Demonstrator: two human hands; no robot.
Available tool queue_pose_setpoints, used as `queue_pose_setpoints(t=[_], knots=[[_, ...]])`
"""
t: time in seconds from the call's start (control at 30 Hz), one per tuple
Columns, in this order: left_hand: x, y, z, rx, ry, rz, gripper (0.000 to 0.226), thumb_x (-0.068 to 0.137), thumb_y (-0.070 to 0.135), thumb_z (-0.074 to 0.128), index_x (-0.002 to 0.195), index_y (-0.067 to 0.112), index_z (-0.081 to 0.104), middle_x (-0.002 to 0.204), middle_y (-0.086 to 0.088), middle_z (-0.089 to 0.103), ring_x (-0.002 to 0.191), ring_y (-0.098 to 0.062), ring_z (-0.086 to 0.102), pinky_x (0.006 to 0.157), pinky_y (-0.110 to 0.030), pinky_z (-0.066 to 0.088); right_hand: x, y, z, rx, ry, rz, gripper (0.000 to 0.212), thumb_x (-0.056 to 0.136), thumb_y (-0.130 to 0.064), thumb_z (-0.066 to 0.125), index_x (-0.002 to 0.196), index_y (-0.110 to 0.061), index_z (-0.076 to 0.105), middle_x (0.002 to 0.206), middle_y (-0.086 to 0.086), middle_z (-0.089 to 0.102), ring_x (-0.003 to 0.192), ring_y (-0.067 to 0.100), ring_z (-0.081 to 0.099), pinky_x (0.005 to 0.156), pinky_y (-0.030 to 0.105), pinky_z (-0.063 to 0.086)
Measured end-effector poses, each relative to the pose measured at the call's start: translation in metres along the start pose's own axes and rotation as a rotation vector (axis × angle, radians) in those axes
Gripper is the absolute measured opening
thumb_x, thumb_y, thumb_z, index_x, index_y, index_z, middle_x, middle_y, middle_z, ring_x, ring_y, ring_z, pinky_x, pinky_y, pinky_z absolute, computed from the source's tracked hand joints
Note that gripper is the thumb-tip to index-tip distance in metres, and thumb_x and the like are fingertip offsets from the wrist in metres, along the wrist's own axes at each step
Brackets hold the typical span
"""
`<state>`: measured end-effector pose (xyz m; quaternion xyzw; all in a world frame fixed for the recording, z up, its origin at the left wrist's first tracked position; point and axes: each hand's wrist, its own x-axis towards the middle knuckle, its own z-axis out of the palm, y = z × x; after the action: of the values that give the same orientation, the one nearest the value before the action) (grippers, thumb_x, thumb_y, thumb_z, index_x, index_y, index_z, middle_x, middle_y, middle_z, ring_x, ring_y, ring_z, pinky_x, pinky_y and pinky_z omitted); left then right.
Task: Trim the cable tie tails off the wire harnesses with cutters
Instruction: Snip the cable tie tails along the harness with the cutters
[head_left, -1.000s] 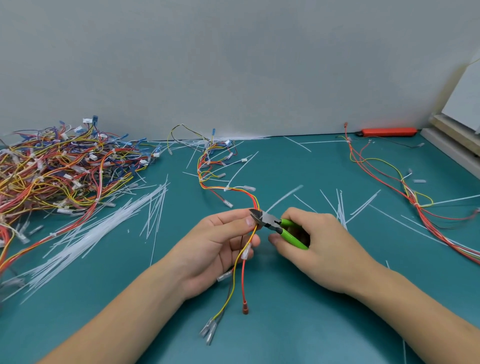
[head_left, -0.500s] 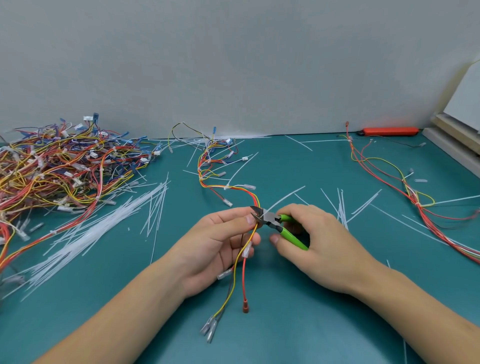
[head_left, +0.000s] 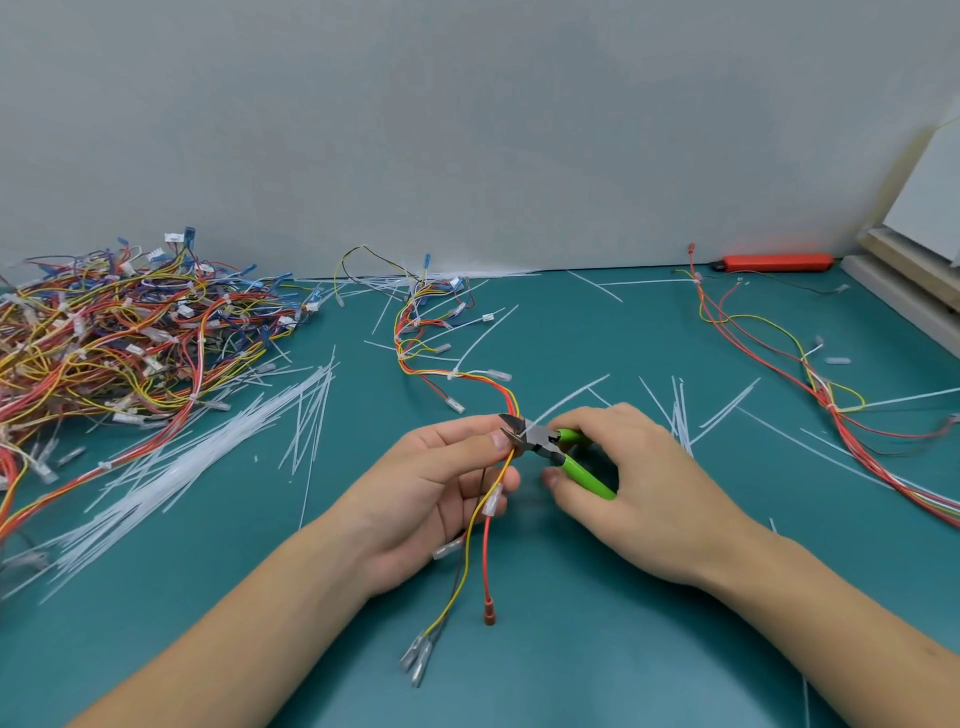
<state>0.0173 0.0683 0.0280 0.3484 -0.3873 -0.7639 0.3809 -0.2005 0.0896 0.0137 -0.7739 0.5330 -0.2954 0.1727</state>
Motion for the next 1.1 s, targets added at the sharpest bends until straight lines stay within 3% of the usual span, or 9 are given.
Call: queue_pose_setpoints(t=[0.1, 0.27, 0.37, 0.43, 0.57, 0.67, 0.77, 0.83, 1.1], knots=[[-0.0005, -0.0002, -0.0015, -0.001, -0.015, 0.000, 0.022, 0.087, 0.008, 0.071, 0.108, 0.002, 0.074, 0.077, -0.009, 0.066, 0.061, -0.015, 0.064, 0.053, -0.022, 0.051, 0.0004, -0.0003, -0.0003, -0.010, -0.001, -0.009, 0.024, 0.086, -0.051, 0.059, 0.108, -0.039, 0.061, 0.094, -0.023, 0.061, 0.104, 0.006, 0.052, 0.092, 0.034, 0.045], [0.0007, -0.0004, -0.0010, -0.001, -0.010, -0.007, 0.040, 0.087, 0.007, 0.070, 0.124, -0.008, 0.064, 0.078, -0.006, 0.065, 0.061, -0.014, 0.065, 0.052, -0.022, 0.050, 0.0004, 0.0013, 0.0005, -0.015, 0.009, -0.039, 0.021, 0.089, -0.048, 0.060, 0.107, -0.038, 0.062, 0.092, -0.021, 0.062, 0.099, 0.007, 0.054, 0.089, 0.033, 0.047], [0.0007, -0.0003, -0.0008, -0.002, -0.015, -0.007, 0.037, 0.087, 0.008, 0.067, 0.122, -0.006, 0.065, 0.079, -0.006, 0.066, 0.061, -0.014, 0.065, 0.052, -0.022, 0.050, 0.0022, 0.0027, 0.0008, -0.001, 0.018, -0.042, 0.012, 0.091, -0.047, 0.063, 0.094, -0.035, 0.060, 0.080, -0.016, 0.059, 0.086, 0.010, 0.055, 0.075, 0.030, 0.046], [0.0009, -0.0006, -0.0008, -0.002, -0.022, -0.007, 0.034, 0.088, 0.009, 0.067, 0.119, -0.003, 0.067, 0.082, -0.005, 0.068, 0.062, -0.015, 0.064, 0.052, -0.022, 0.050, 0.0027, 0.0044, 0.0011, 0.030, 0.023, -0.023, 0.023, 0.093, -0.044, 0.066, 0.080, -0.030, 0.053, 0.067, -0.010, 0.053, 0.065, 0.014, 0.048, 0.059, 0.031, 0.041], [0.0019, -0.0013, -0.0024, -0.007, -0.028, -0.003, 0.027, 0.087, 0.007, 0.073, 0.114, 0.000, 0.072, 0.089, -0.005, 0.069, 0.064, -0.016, 0.065, 0.053, -0.022, 0.050, 0.0016, 0.0032, 0.0041, 0.034, 0.024, 0.027, 0.031, 0.090, -0.049, 0.060, 0.075, -0.027, 0.045, 0.058, -0.004, 0.046, 0.056, 0.019, 0.038, 0.053, 0.038, 0.039], [0.0015, -0.0022, -0.0033, -0.007, -0.023, 0.002, 0.025, 0.086, 0.009, 0.073, 0.110, 0.002, 0.074, 0.087, -0.006, 0.068, 0.065, -0.016, 0.065, 0.054, -0.023, 0.051, -0.0005, 0.0026, 0.0044, 0.049, 0.036, 0.021, 0.027, 0.092, -0.048, 0.064, 0.078, -0.030, 0.049, 0.064, -0.007, 0.051, 0.060, 0.016, 0.045, 0.057, 0.034, 0.042], [0.0017, -0.0023, -0.0027, -0.002, -0.013, 0.001, 0.031, 0.087, 0.009, 0.072, 0.116, -0.002, 0.071, 0.083, -0.007, 0.067, 0.064, -0.015, 0.065, 0.053, -0.022, 0.051, -0.0001, 0.0018, 0.0037, 0.032, 0.039, 0.005, 0.011, 0.091, -0.042, 0.068, 0.093, -0.035, 0.060, 0.081, -0.018, 0.060, 0.087, 0.007, 0.055, 0.073, 0.021, 0.043], [0.0020, -0.0019, -0.0018, 0.000, -0.008, -0.002, 0.037, 0.088, 0.009, 0.070, 0.121, -0.007, 0.067, 0.082, -0.006, 0.067, 0.064, -0.014, 0.065, 0.053, -0.022, 0.050, 0.0000, 0.0018, 0.0036, 0.015, 0.034, 0.010, 0.015, 0.091, -0.037, 0.070, 0.104, -0.037, 0.063, 0.093, -0.021, 0.063, 0.102, 0.005, 0.054, 0.086, 0.022, 0.043], [0.0013, -0.0012, -0.0001, -0.001, -0.005, -0.009, 0.045, 0.085, 0.010, 0.069, 0.125, -0.009, 0.063, 0.077, -0.005, 0.066, 0.061, -0.015, 0.065, 0.052, -0.022, 0.050, -0.0003, 0.0038, 0.0027, -0.006, 0.015, 0.000, 0.019, 0.091, -0.036, 0.069, 0.109, -0.038, 0.063, 0.098, -0.022, 0.064, 0.104, 0.004, 0.053, 0.090, 0.021, 0.043]])
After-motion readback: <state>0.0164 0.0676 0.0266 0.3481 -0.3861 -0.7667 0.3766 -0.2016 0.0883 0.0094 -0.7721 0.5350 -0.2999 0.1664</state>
